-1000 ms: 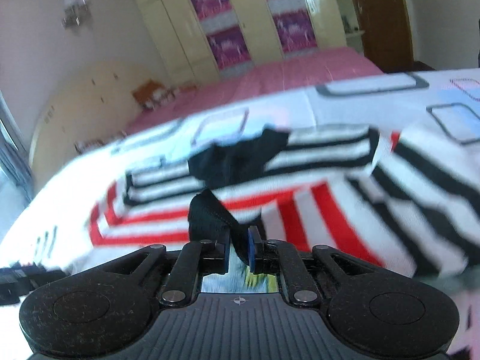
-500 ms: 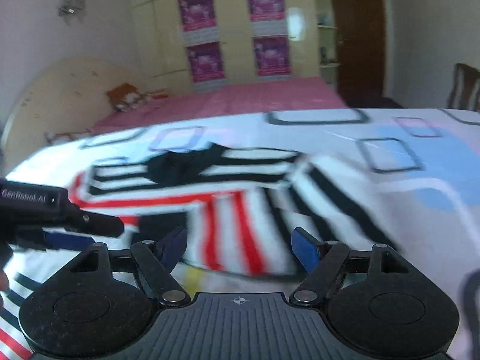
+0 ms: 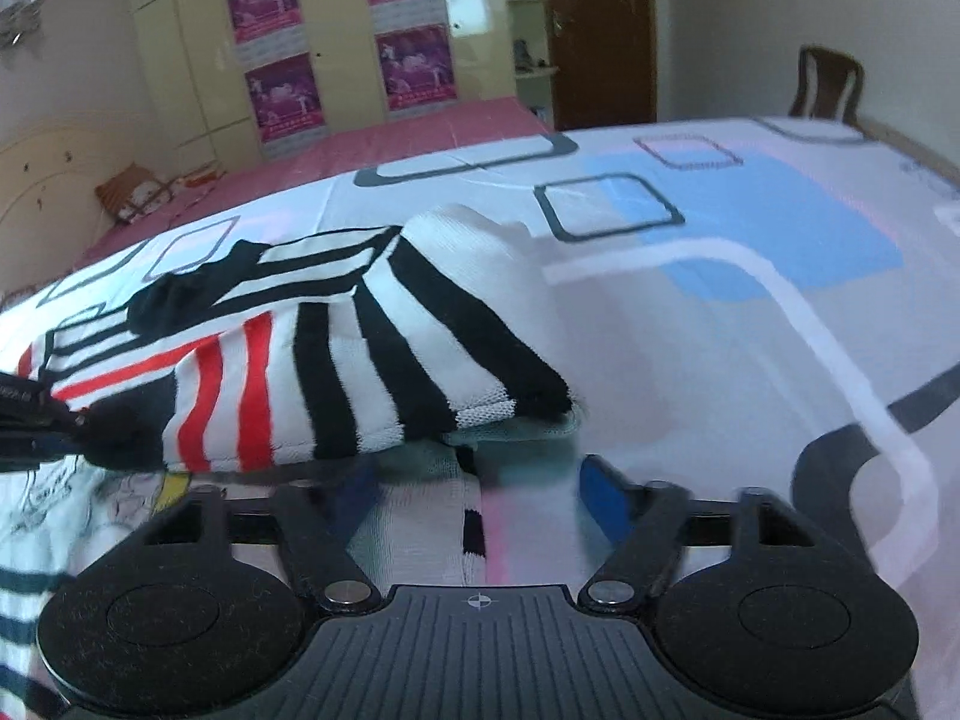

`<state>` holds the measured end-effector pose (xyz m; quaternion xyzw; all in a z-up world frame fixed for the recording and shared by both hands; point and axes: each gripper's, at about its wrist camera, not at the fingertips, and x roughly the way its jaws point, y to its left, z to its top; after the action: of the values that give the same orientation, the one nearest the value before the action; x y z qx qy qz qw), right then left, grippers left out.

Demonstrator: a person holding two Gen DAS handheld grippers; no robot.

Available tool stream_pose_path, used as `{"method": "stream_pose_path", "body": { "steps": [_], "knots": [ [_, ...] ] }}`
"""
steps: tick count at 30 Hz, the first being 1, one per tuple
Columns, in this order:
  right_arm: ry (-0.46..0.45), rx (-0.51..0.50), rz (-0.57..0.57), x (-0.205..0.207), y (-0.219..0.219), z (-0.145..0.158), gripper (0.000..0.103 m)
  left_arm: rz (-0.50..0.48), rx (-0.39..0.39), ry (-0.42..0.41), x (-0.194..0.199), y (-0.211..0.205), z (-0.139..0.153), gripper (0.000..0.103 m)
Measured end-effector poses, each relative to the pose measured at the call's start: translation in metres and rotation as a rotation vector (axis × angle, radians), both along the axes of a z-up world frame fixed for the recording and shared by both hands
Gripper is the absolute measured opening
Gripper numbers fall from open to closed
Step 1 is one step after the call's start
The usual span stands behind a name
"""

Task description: Fold small clothes

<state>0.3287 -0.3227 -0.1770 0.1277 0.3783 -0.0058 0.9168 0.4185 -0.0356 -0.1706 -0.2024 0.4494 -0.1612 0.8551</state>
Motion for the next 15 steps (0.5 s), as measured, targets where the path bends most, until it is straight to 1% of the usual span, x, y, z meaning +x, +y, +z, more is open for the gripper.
{"method": "stream_pose_path", "body": {
  "steps": [4,6,8,10,11,13,14,15],
  "knots": [
    [0.003,0.032,-0.015,0.011,-0.001,-0.003,0.049,0.015,-0.058,-0.095,0.002,0.022,0.041,0.008],
    [-0.002,0.042,-0.014,0.016,0.001,-0.002,0.049,0.038,-0.047,-0.160,0.002,0.038,0.064,0.008],
    [-0.010,0.042,-0.006,0.021,0.004,-0.001,0.049,0.077,-0.028,-0.192,0.001,0.056,0.074,0.008],
    [-0.006,0.028,0.008,0.026,0.010,-0.001,0.029,0.115,0.022,-0.204,-0.002,0.073,0.074,0.008],
    [-0.005,0.015,0.005,0.027,0.011,-0.002,0.028,0.133,0.044,-0.196,-0.001,0.079,0.070,0.008],
    [-0.006,0.019,0.008,0.027,0.012,-0.003,0.019,0.167,0.059,-0.148,-0.004,0.095,0.057,0.006],
    [-0.008,0.024,0.010,0.026,0.011,-0.002,0.018,0.180,0.080,-0.131,-0.007,0.099,0.048,0.004],
    [-0.014,0.027,0.014,0.023,0.010,-0.001,0.017,0.188,0.097,-0.116,-0.009,0.101,0.041,0.004]
  ]
}}
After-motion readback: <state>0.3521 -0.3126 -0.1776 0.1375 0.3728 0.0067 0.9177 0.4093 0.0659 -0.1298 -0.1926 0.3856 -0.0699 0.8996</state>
